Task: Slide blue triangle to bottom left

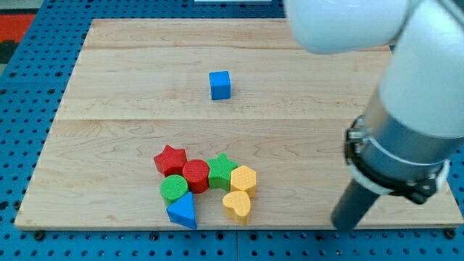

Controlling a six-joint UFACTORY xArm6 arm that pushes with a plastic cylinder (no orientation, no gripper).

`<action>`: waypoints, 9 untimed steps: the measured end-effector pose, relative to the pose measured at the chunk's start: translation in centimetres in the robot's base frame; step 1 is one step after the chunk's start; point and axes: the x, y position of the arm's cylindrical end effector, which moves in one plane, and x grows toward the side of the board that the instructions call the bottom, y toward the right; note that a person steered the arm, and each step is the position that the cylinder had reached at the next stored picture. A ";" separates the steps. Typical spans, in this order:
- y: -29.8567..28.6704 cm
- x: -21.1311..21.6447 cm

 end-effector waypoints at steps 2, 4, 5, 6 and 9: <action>-14.9 -0.1; -25.9 -0.6; -26.0 -1.4; -26.0 -1.8; -22.7 0.0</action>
